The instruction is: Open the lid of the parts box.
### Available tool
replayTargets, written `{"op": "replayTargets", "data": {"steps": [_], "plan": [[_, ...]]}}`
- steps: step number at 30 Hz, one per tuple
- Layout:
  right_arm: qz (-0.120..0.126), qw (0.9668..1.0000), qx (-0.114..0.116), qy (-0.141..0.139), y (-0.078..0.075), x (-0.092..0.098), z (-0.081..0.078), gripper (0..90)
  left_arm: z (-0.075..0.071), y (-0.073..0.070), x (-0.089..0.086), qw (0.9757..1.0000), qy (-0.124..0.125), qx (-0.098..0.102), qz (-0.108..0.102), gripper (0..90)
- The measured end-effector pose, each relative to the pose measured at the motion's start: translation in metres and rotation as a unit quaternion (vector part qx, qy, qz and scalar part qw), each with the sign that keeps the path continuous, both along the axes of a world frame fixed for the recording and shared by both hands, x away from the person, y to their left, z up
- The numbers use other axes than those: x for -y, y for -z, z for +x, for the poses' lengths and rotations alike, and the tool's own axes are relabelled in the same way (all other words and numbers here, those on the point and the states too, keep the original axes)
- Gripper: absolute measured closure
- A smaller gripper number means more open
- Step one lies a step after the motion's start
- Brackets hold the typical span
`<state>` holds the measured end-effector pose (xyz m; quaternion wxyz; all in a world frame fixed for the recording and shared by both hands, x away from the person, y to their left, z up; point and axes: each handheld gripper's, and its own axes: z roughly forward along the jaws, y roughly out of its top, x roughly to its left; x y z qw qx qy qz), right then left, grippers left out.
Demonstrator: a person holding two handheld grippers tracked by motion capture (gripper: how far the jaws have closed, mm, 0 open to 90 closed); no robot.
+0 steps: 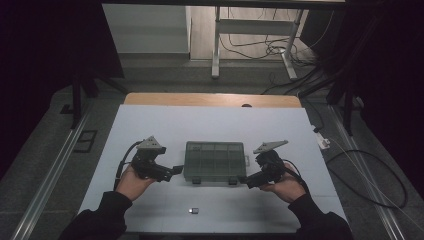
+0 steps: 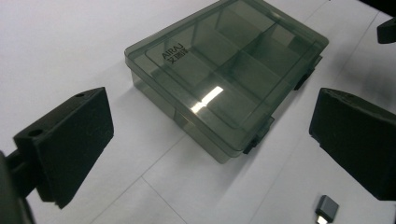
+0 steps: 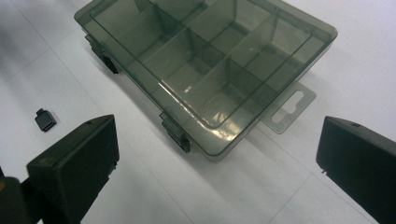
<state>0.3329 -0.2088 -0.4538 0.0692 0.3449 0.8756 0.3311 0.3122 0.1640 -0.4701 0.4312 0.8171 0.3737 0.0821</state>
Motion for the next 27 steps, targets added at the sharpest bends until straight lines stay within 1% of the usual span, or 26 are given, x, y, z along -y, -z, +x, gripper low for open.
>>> {"op": "replayTargets", "data": {"steps": [2,4,7,10,14,16,19,23,24,25,27], "plan": [[-0.002,1.0,0.001,0.0,0.001,-0.001,0.001,0.0,0.002,0.001,0.002,1.0,0.0,0.0,0.001,0.0],[-0.004,1.0,0.001,0.001,0.001,-0.002,0.001,0.0,0.004,0.001,0.004,1.0,-0.002,0.002,-0.004,0.0],[-0.008,1.0,0.002,0.002,0.002,-0.003,0.001,0.0,0.008,0.002,0.007,1.0,-0.005,0.002,-0.004,0.0],[-0.013,0.9999,0.004,0.004,0.003,-0.004,0.001,0.1,0.011,0.004,0.011,1.0,0.0,-0.001,0.005,0.0],[-0.014,0.9999,0.003,0.005,0.006,-0.004,0.001,4.1,0.011,0.008,0.017,0.9998,0.005,0.002,0.018,0.0],[-0.02,0.9998,0.005,0.006,0.007,-0.004,0.001,6.3,0.011,0.011,0.018,0.9998,0.007,0.003,0.02,0.0],[-0.02,0.9997,0.008,0.007,0.01,-0.003,0.0,11.5,0.012,0.015,0.02,0.9997,0.015,-0.002,0.019,0.0],[-0.018,0.9998,0.007,0.001,0.011,-0.002,-0.001,22.3,0.011,0.018,0.023,0.9993,0.027,-0.003,0.024,0.0],[-0.017,0.9998,0.007,-0.002,0.011,-0.001,-0.002,26.1,0.01,0.018,0.024,0.999,0.031,0.0,0.032,0.0],[-0.016,0.9998,0.01,-0.003,0.012,0.0,-0.002,29.1,0.01,0.018,0.025,0.9989,0.033,0.003,0.034,0.0],[-0.017,0.9998,0.006,-0.003,0.012,0.002,-0.003,34.8,0.009,0.018,0.026,0.9986,0.038,0.008,0.037,0.0]]}}
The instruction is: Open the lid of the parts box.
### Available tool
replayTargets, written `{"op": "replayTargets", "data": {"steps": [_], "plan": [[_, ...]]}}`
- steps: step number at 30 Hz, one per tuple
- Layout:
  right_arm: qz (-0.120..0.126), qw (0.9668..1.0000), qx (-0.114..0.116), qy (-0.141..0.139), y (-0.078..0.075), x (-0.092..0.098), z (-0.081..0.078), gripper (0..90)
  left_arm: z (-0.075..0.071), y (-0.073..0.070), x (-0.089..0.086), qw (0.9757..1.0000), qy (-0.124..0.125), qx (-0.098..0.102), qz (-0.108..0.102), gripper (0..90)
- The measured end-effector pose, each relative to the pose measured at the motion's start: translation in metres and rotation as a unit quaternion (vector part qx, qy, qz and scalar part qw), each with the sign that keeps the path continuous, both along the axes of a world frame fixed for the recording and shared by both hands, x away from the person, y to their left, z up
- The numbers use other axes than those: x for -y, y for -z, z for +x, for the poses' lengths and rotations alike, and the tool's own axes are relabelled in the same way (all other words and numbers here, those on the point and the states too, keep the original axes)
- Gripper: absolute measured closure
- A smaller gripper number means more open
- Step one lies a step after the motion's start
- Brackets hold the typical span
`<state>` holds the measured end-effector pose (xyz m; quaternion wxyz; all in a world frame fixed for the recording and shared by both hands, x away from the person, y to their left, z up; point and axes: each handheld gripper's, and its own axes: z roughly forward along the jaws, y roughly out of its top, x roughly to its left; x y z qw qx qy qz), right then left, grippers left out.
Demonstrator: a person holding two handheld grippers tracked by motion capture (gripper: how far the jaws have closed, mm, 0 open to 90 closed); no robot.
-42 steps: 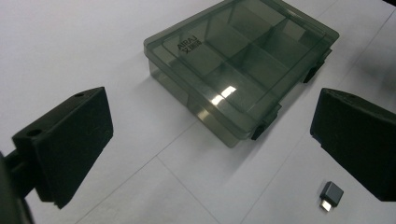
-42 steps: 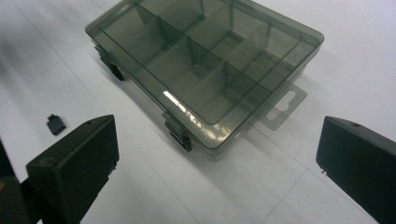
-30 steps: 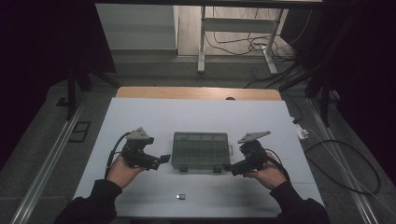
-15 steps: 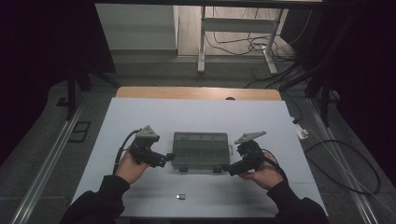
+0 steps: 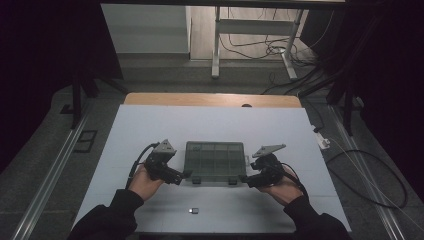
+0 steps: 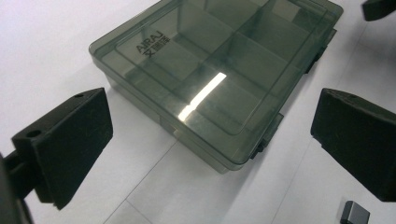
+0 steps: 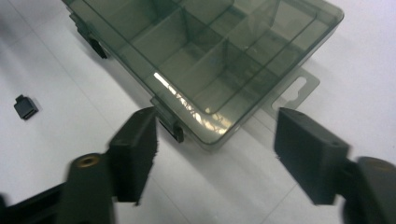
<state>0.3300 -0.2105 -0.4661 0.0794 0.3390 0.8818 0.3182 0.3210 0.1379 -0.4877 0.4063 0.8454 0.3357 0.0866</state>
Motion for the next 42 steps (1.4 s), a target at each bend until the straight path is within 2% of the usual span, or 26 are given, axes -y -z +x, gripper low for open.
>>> {"op": "replayTargets", "data": {"steps": [4,10,16,26,30,42], "plan": [[-0.002,0.9999,-0.011,-0.013,0.003,0.003,0.0,45.9,-0.001,0.001,0.0,1.0,0.004,0.002,0.006,0.0],[-0.025,0.9992,-0.022,-0.023,0.009,0.004,-0.001,58.2,-0.001,0.003,-0.001,1.0,0.006,-0.001,0.007,0.0],[-0.046,0.998,-0.037,-0.022,0.013,0.005,-0.001,68.7,-0.001,0.003,-0.002,1.0,0.004,-0.002,0.003,0.0],[-0.064,0.9958,-0.061,-0.024,0.022,0.004,0.002,87.6,-0.001,0.003,-0.001,0.9999,0.009,0.004,0.013,0.0],[-0.063,0.9956,-0.065,-0.026,0.025,0.003,0.003,88.6,-0.001,0.004,-0.001,0.9998,0.01,0.004,0.014,0.0],[-0.067,0.9956,-0.058,-0.03,0.031,0.001,0.007,88.7,-0.001,0.004,-0.002,0.9998,0.014,0.003,0.015,0.0]]}}
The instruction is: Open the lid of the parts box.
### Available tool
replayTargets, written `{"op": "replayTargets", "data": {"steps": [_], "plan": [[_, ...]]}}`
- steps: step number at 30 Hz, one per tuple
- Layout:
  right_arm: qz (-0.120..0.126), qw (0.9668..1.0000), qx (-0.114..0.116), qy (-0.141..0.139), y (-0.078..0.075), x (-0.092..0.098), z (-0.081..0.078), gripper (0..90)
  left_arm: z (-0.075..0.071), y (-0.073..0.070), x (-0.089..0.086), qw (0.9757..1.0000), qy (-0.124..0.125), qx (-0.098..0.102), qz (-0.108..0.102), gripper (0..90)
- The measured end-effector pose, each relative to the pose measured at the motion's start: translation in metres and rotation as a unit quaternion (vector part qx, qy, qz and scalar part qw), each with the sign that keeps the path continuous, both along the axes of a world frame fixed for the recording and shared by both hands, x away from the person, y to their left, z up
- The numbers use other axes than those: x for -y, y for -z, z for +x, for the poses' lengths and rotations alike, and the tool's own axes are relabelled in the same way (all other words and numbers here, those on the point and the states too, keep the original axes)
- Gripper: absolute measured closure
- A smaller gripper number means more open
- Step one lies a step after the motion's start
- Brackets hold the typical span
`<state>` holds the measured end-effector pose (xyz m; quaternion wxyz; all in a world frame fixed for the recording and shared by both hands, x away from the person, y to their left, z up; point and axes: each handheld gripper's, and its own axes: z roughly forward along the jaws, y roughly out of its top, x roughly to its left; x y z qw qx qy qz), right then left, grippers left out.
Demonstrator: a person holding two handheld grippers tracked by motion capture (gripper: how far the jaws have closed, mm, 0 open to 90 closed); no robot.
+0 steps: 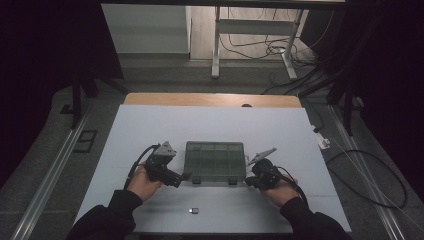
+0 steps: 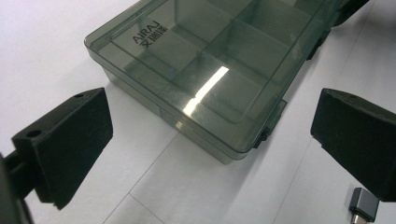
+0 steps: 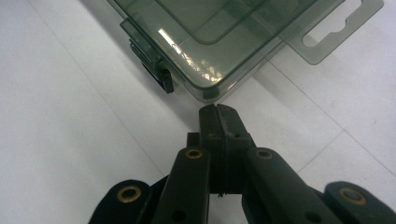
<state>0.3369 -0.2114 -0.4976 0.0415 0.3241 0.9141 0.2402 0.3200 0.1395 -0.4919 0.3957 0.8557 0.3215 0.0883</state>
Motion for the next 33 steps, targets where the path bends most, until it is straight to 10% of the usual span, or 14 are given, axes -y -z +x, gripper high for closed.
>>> {"op": "replayTargets", "data": {"steps": [33], "plan": [[0.034,0.9992,0.019,0.006,-0.014,0.005,-0.008,88.7,0.0,0.0,-0.001,0.9998,-0.006,-0.017,-0.012,0.0]]}}
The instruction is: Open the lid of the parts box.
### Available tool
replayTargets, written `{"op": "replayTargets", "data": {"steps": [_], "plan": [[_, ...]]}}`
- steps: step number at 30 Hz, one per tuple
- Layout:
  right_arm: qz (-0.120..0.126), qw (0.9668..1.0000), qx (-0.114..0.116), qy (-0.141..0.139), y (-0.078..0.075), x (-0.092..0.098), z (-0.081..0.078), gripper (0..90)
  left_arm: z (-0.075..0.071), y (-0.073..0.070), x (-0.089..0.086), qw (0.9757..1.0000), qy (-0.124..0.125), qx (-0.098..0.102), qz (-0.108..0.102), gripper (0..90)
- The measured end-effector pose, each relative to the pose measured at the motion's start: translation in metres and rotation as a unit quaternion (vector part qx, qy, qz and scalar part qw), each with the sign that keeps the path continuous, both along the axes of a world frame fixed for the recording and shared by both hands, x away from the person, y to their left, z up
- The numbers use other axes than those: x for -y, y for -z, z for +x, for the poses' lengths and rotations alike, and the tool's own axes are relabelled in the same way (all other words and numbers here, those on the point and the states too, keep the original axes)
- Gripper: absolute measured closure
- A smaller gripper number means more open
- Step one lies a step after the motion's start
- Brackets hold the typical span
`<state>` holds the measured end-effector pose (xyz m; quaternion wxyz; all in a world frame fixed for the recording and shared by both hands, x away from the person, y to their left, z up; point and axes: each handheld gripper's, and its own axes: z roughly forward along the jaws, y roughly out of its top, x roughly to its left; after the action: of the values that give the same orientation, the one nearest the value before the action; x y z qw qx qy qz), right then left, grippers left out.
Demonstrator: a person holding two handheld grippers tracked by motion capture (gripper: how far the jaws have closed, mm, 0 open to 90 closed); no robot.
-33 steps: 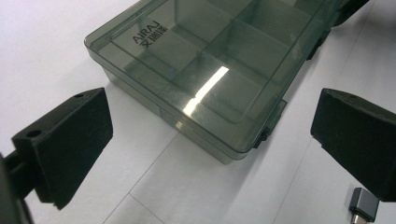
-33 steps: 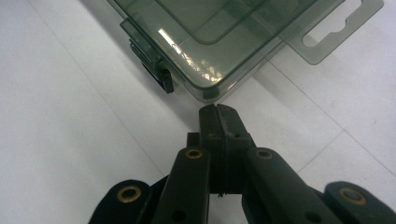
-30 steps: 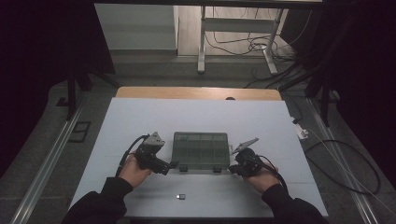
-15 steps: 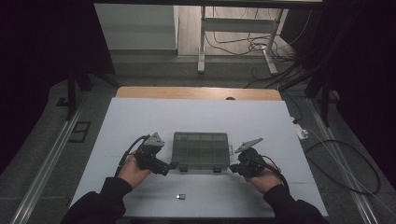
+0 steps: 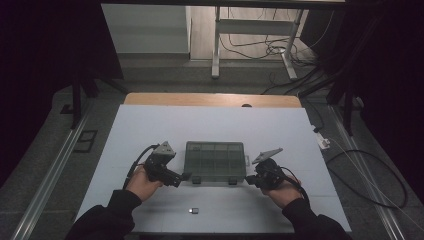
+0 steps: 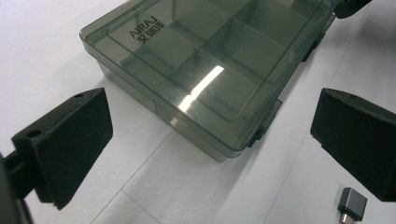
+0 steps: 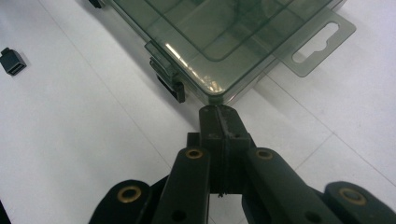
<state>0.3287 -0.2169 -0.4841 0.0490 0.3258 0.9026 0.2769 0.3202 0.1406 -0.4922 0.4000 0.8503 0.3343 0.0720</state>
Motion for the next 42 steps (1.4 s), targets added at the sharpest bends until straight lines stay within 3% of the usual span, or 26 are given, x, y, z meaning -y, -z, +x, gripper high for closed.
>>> {"op": "replayTargets", "data": {"steps": [6,17,24,35,42], "plan": [[0.008,0.9998,0.018,0.004,-0.006,0.001,-0.004,88.7,0.0,0.0,0.0,1.0,-0.002,-0.008,-0.002,0.0],[0.035,0.9985,0.04,0.011,-0.015,0.003,-0.006,88.7,0.0,-0.001,0.0,0.9997,-0.007,-0.021,0.015,0.0],[0.039,0.9972,0.062,0.01,-0.021,0.001,-0.006,88.8,0.001,-0.001,0.002,0.9995,-0.003,-0.028,0.011,0.0],[0.058,0.9954,0.074,0.013,-0.028,-0.002,-0.001,88.8,0.001,-0.001,0.003,0.9995,-0.007,-0.03,0.0,0.0],[0.083,0.9935,0.075,0.023,-0.032,-0.001,0.004,88.8,0.0,-0.002,0.006,0.9996,-0.001,-0.028,0.0,0.0]]}}
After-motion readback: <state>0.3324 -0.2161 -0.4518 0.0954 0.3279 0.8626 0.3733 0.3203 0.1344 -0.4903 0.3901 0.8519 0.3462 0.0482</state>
